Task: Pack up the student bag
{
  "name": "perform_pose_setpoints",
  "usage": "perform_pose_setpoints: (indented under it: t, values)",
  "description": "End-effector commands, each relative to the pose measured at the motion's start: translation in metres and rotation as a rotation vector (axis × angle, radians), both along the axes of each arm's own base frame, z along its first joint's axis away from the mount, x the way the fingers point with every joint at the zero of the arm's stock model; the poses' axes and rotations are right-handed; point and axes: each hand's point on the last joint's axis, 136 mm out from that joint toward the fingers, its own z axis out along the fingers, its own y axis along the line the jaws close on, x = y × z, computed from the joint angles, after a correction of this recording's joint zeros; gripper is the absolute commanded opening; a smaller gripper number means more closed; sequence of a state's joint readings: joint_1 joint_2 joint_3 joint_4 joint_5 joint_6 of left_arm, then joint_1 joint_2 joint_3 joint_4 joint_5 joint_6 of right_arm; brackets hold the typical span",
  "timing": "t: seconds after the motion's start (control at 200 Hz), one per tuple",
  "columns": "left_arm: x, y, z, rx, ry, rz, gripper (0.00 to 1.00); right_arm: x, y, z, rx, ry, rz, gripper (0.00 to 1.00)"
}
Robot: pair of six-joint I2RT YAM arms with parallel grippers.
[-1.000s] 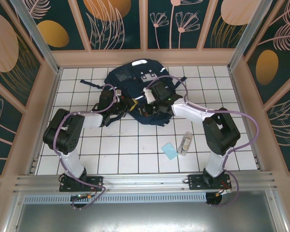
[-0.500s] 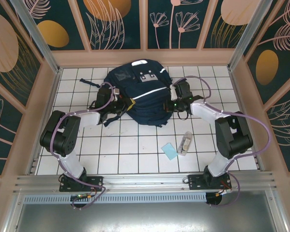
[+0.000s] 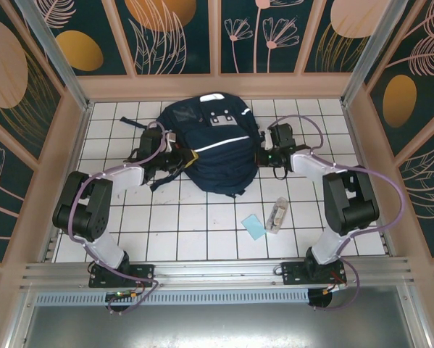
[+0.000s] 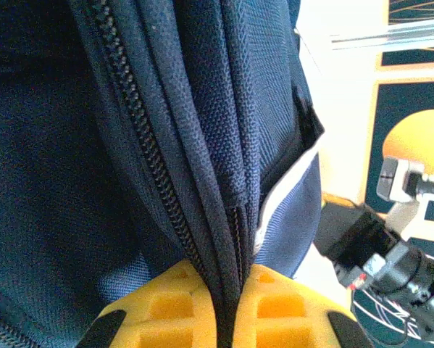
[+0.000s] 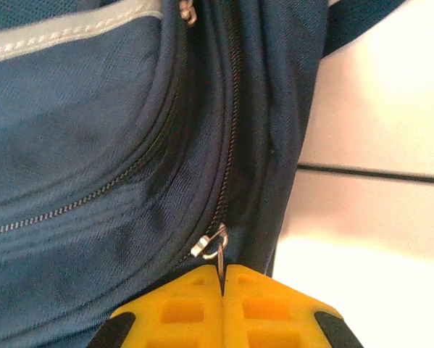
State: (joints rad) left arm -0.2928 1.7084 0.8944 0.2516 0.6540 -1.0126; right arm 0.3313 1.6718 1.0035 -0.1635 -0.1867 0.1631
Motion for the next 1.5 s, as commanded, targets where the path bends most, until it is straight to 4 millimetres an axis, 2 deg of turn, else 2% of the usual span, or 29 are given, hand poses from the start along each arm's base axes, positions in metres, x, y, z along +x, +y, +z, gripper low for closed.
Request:
perform_pose_setpoints:
  t: [0.0,0.08,0.175,0.195,0.235,0.255,0.3,0.38,0.44,0.47,0.49,0.636,0.741,0.766,0.781,0.856,1.016,1.151,1.231,1.361,1.386,1.411,1.436,1.471,1.496]
  values:
    - [0.040,0.009,0.008,0.050,-0.101,0.021,0.00,-0.029,0.014,0.030,0.074,-0.022,0.028,0.00]
    - [0.056,0.005,0.007,0.044,-0.115,0.016,0.00,-0.052,0.042,0.047,0.159,-0.028,0.113,0.00]
    - [0.070,0.003,0.020,0.010,-0.153,0.048,0.01,-0.075,0.079,0.048,0.249,-0.007,0.197,0.00]
    - [0.072,0.004,0.023,0.017,-0.161,0.056,0.10,-0.079,0.086,0.046,0.263,0.001,0.214,0.00]
    - [0.076,0.007,0.026,0.034,-0.163,0.075,0.35,-0.084,0.100,0.043,0.289,0.012,0.237,0.00]
    - [0.076,0.007,0.029,0.040,-0.168,0.081,0.43,-0.086,0.108,0.042,0.302,0.015,0.249,0.00]
    - [0.078,0.013,0.036,0.059,-0.184,0.102,0.53,-0.088,0.125,0.042,0.333,0.017,0.278,0.00]
    - [0.074,0.022,0.047,0.098,-0.201,0.131,0.62,-0.083,0.153,0.045,0.394,0.021,0.317,0.00]
    - [0.068,0.027,0.056,0.111,-0.213,0.137,0.63,-0.078,0.173,0.050,0.430,0.020,0.353,0.00]
    - [0.065,0.028,0.054,0.115,-0.204,0.130,0.64,-0.076,0.182,0.053,0.444,0.019,0.374,0.00]
    - [0.061,0.028,0.067,0.109,-0.222,0.128,0.64,-0.073,0.188,0.056,0.451,0.014,0.386,0.00]
    - [0.037,0.030,0.071,0.095,-0.184,0.103,0.72,-0.066,0.227,0.076,0.489,-0.012,0.481,0.00]
    - [0.021,0.036,0.068,0.099,-0.151,0.128,0.74,-0.065,0.240,0.089,0.525,-0.033,0.513,0.00]
    - [0.019,0.037,0.072,0.084,-0.157,0.138,0.74,-0.065,0.242,0.090,0.532,-0.035,0.517,0.00]
    - [0.015,0.038,0.064,0.079,-0.138,0.145,0.74,-0.064,0.242,0.091,0.534,-0.038,0.518,0.00]
    - [0.007,0.042,0.065,0.047,-0.142,0.177,0.77,-0.061,0.241,0.092,0.528,-0.047,0.509,0.00]
    - [-0.004,0.037,0.057,-0.015,-0.108,0.189,0.77,-0.063,0.242,0.100,0.548,-0.054,0.521,0.00]
    - [-0.016,0.026,0.035,-0.038,-0.056,0.176,0.76,-0.065,0.240,0.105,0.550,-0.063,0.524,0.00]
    - [-0.013,0.023,0.031,-0.067,-0.048,0.184,0.75,-0.069,0.243,0.111,0.572,-0.058,0.543,0.00]
    - [0.004,0.015,0.032,-0.075,-0.083,0.207,0.71,-0.078,0.245,0.118,0.598,-0.047,0.572,0.00]
    - [0.008,0.013,0.031,-0.070,-0.089,0.208,0.68,-0.080,0.245,0.119,0.603,-0.043,0.578,0.00]
    - [0.011,0.012,0.029,-0.065,-0.091,0.208,0.60,-0.083,0.245,0.120,0.609,-0.037,0.589,0.00]
    - [0.014,0.010,0.026,-0.065,-0.090,0.204,0.49,-0.087,0.245,0.120,0.615,-0.029,0.601,0.00]
    - [0.018,0.009,0.025,-0.071,-0.095,0.201,0.28,-0.093,0.245,0.117,0.619,-0.007,0.610,0.00]
    - [0.020,0.008,0.024,-0.073,-0.103,0.202,0.18,-0.097,0.244,0.114,0.619,0.008,0.613,0.00]
